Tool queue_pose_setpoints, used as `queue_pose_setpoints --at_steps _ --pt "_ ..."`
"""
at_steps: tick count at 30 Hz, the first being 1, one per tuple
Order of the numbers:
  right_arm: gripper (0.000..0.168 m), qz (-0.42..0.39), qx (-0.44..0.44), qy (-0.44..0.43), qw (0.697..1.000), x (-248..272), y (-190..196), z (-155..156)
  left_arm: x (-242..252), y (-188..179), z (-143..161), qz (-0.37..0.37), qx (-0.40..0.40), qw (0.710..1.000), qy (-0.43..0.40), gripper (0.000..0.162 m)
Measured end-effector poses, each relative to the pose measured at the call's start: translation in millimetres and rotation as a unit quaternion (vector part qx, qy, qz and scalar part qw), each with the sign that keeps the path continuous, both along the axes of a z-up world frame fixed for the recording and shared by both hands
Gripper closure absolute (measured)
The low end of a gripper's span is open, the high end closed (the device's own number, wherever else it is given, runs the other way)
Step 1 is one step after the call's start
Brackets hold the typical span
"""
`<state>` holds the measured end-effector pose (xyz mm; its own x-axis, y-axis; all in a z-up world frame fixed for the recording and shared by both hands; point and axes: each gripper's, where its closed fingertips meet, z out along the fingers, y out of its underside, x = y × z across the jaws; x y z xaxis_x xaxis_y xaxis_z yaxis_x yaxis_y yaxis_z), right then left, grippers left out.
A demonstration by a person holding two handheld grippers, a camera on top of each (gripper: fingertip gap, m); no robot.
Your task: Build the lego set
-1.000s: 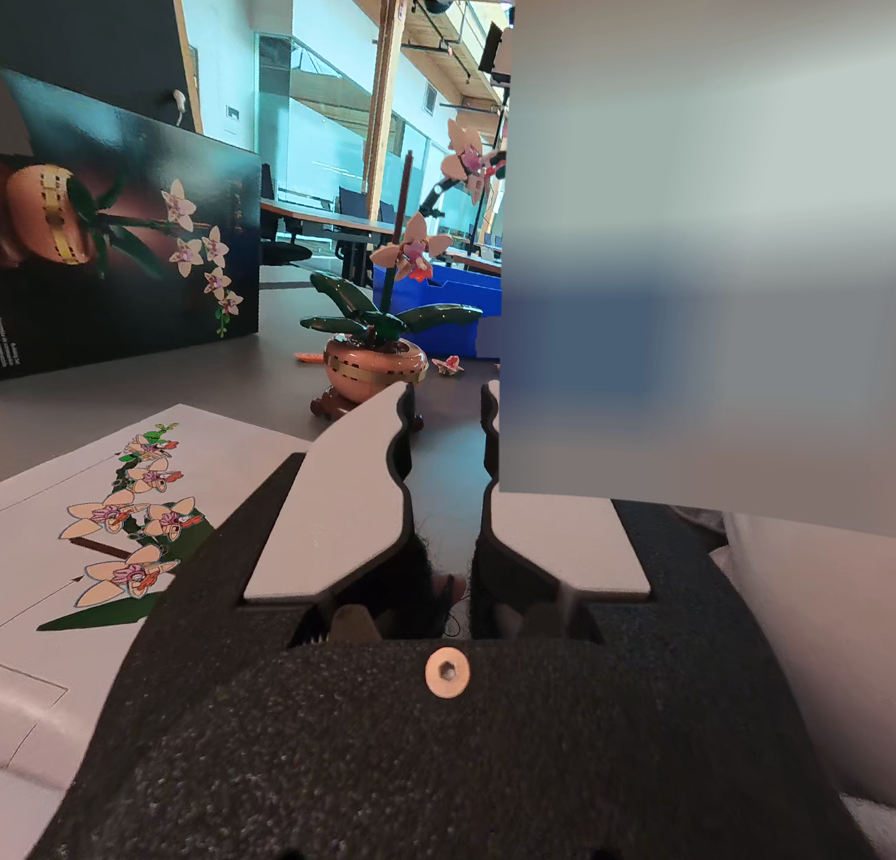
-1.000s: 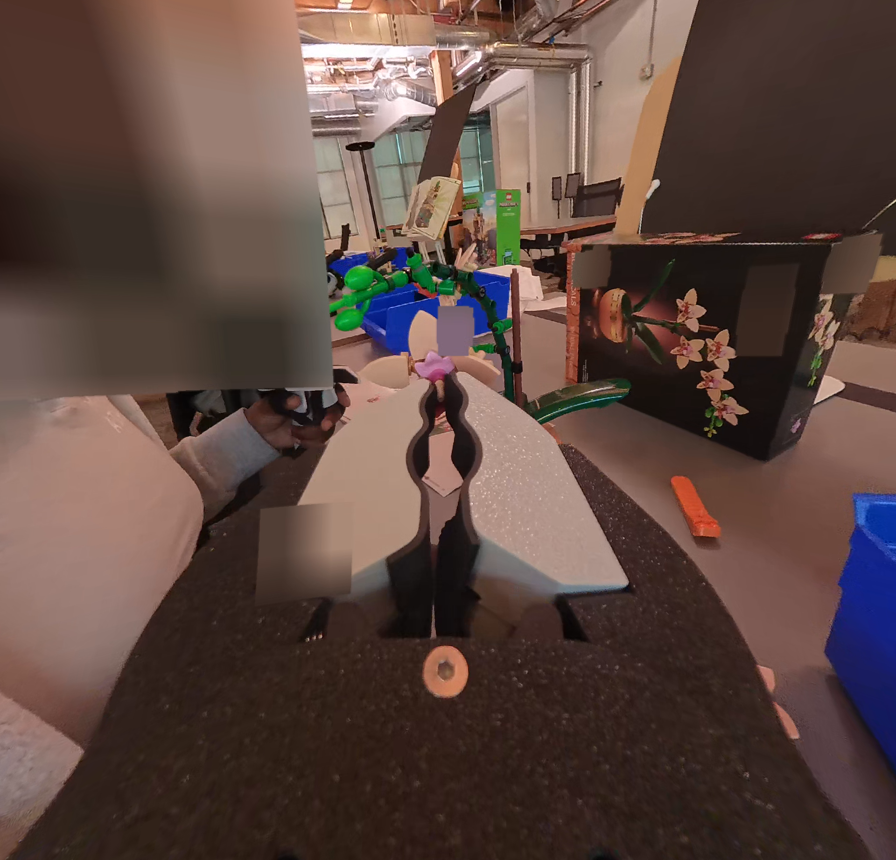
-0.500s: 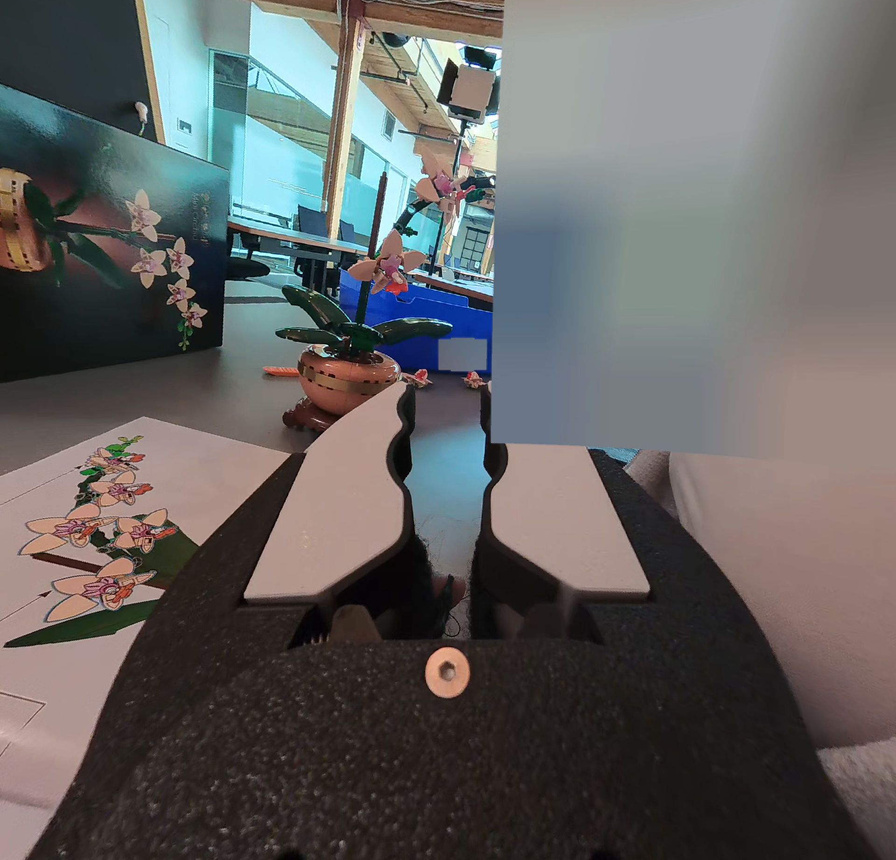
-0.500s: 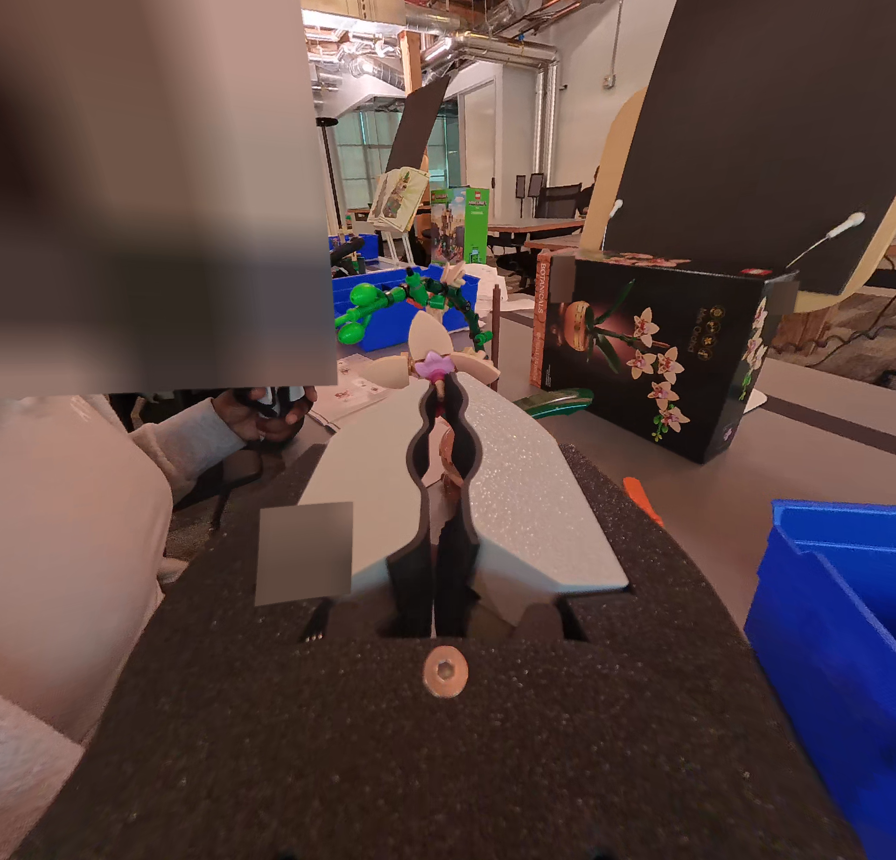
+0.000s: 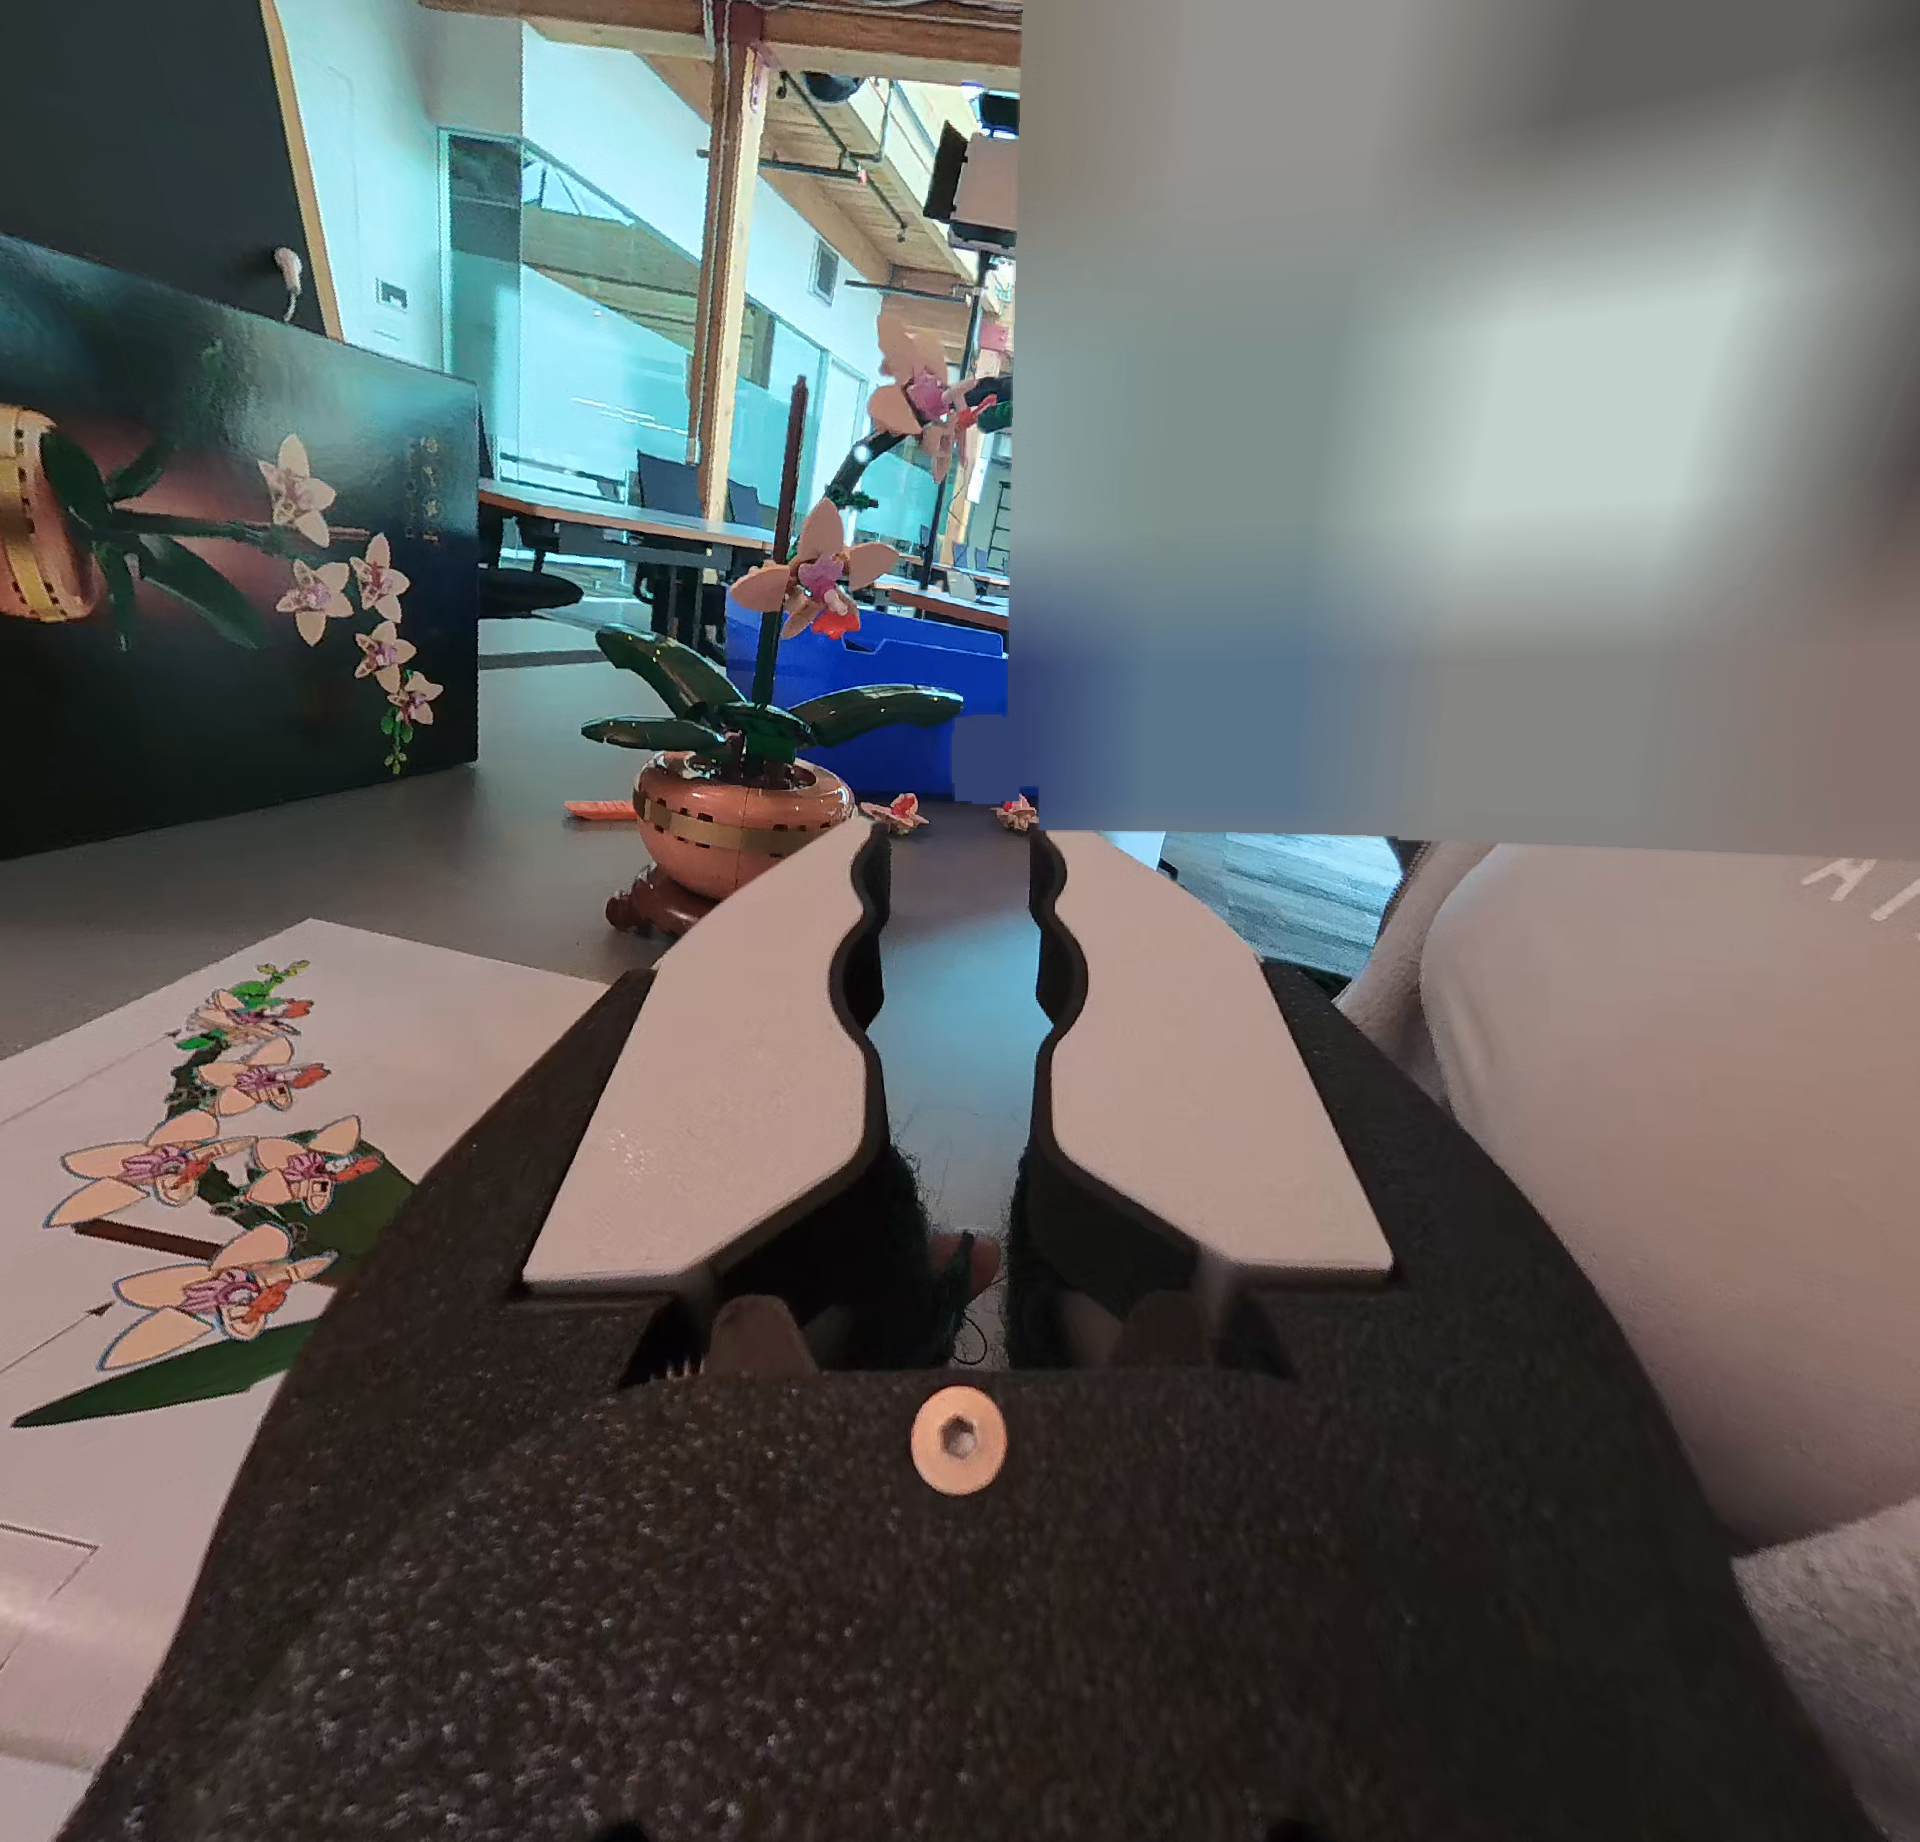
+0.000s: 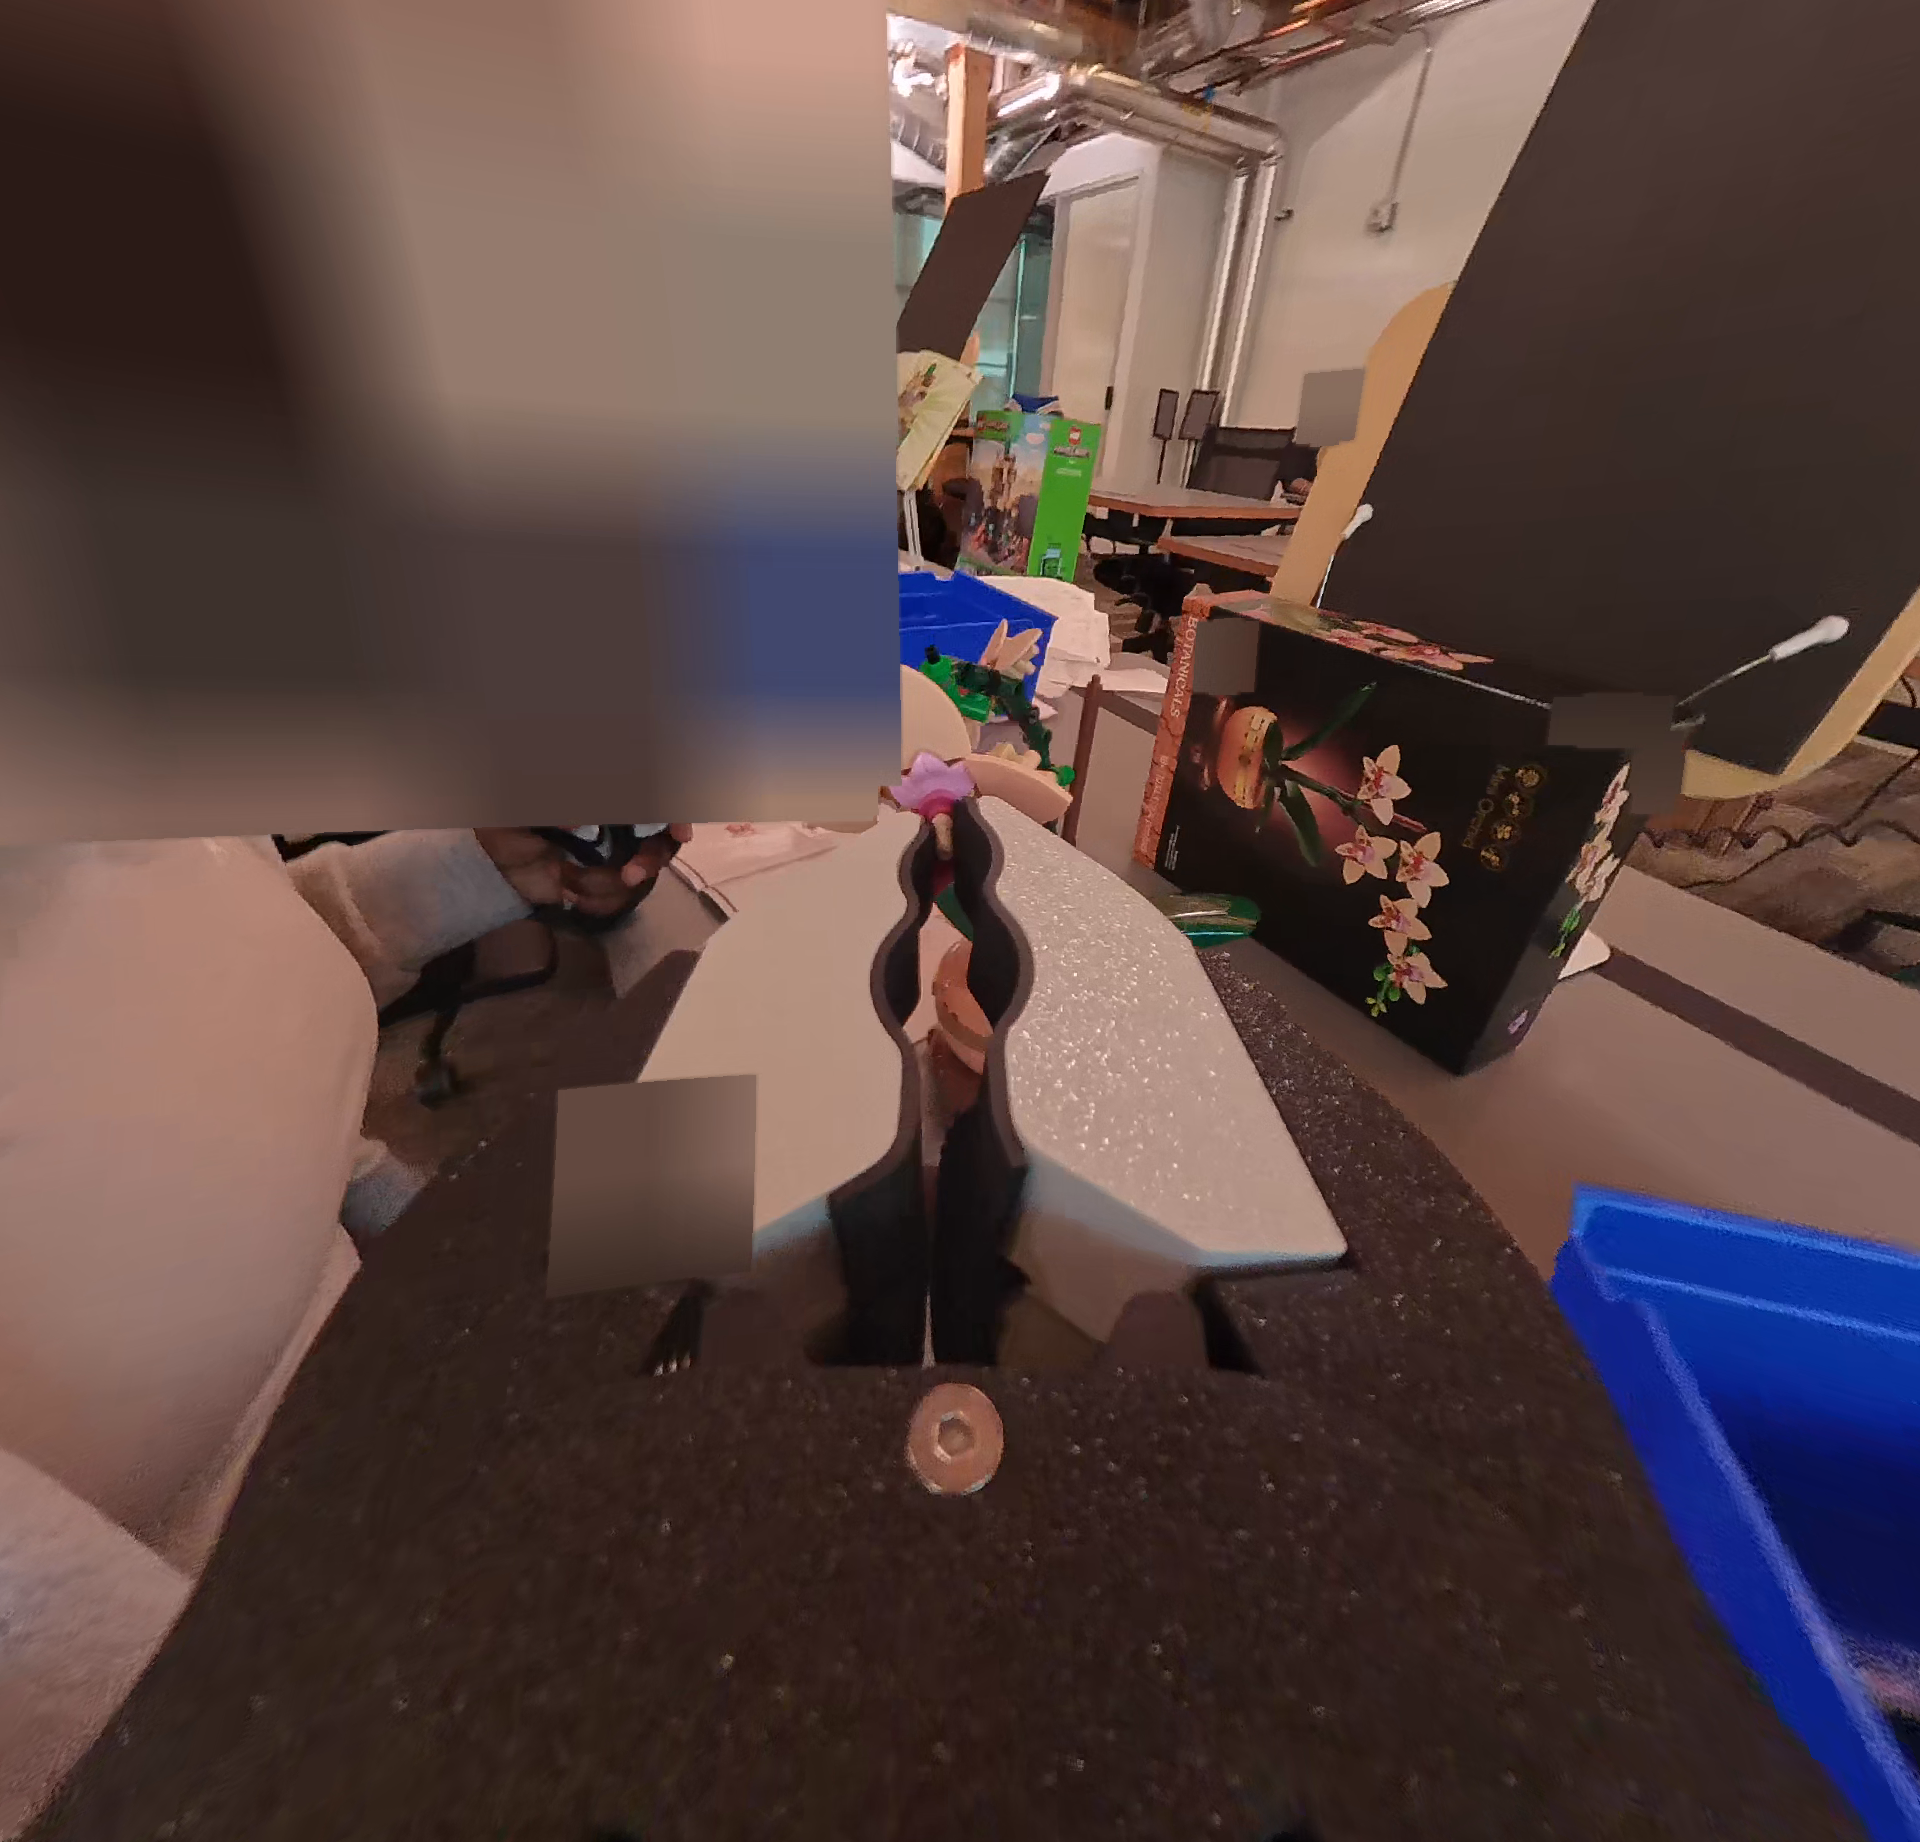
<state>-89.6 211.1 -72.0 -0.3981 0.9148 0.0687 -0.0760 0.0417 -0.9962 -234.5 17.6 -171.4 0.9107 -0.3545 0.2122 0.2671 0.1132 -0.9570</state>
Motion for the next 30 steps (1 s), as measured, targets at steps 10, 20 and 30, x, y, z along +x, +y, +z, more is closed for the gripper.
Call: queue_pose_setpoints --at_steps 10,20,30 --pt "0.165 0.142 0.055 0.033 0.988 -40 10 3 1 16 39 0.020 -0.003 1.000 0.003 0.138" --pt "0.165 0.214 -0.035 0.088 0.972 -74 3 -33 19 66 90 0.033 0.002 0.999 0.020 0.141" --pt "0.165 0.206 -0.166 0.059 0.962 -76 -4 -42 55 111 94 0.033 -0.065 0.990 0.118 0.144"
